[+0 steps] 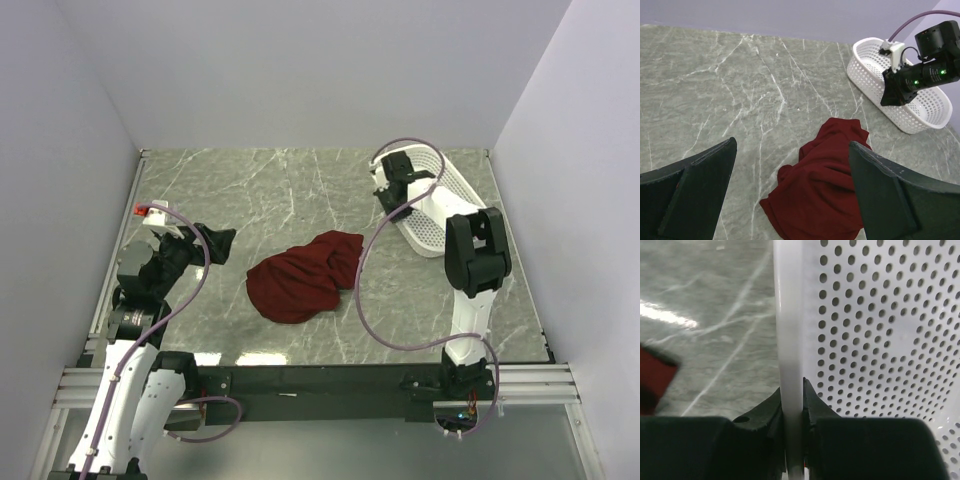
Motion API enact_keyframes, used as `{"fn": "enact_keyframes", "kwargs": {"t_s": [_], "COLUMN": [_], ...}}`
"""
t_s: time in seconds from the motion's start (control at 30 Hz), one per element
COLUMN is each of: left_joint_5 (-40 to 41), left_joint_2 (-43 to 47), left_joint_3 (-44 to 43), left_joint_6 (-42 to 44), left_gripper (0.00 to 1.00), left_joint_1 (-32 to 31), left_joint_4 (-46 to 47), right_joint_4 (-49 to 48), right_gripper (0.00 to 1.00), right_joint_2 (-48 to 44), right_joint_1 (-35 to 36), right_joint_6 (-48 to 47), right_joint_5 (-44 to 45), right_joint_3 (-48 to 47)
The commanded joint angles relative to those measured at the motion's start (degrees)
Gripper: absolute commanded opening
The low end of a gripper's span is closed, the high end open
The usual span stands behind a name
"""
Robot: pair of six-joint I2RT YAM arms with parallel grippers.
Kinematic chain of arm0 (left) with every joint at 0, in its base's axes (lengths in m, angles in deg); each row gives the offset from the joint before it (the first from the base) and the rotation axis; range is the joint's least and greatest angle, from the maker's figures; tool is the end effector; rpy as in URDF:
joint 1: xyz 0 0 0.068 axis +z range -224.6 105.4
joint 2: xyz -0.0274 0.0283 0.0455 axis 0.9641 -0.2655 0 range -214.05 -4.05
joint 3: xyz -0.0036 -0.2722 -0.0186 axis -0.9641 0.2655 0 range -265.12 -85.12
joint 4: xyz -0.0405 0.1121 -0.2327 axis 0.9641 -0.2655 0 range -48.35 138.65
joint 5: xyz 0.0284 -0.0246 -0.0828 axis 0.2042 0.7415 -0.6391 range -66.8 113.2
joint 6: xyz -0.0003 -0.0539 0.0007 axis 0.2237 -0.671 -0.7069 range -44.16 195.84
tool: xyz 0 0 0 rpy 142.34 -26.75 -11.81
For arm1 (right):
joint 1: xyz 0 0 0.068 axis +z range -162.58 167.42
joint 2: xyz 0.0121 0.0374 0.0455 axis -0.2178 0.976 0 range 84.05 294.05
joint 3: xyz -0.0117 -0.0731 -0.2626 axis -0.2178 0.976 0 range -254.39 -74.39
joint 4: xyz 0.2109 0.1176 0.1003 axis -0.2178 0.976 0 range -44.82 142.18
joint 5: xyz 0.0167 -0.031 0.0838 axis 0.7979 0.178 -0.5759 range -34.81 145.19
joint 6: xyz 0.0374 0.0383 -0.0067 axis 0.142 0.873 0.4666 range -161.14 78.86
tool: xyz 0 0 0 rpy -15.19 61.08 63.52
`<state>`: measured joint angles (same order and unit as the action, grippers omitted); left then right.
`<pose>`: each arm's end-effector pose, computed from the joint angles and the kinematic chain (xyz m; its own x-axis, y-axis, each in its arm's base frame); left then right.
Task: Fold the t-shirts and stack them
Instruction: Flatten the tshirt out
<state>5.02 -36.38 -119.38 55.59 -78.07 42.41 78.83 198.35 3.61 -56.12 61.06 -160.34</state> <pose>0.1464 -0.0200 0.3149 -0.1979 -0.3174 -0.9274 0.3192 0.8737 -0.3671 0.4082 0.1147 0.1940 -0.7592 -0.4884 -0.4302 -0.4427 0.8721 -0.2087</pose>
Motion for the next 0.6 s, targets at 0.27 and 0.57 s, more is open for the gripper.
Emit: {"fn": "enact_keyframes", "kwargs": {"t_s": [0.27, 0.57], "left_joint_5": [-0.8, -0.1], "left_joint_2": [-0.4, -1.1], "left_joint_3": [-0.5, -0.4], "left_joint_6": [0.6, 0.8], "left_gripper": [0.99, 1.00], "left_joint_1": [-0.2, -0.1], "left_joint_4": [2.6, 2.7], "right_joint_4": [7.0, 8.8], "right_gripper": [0.02, 0.00], "right_joint_2": [12.1, 21.0], "right_joint_1": [-7.3, -12.4], "right_joint_6": [21.4, 21.1], "right_joint_5": [15.2, 18.0], "right_joint_3": [-26.2, -38.9]}}
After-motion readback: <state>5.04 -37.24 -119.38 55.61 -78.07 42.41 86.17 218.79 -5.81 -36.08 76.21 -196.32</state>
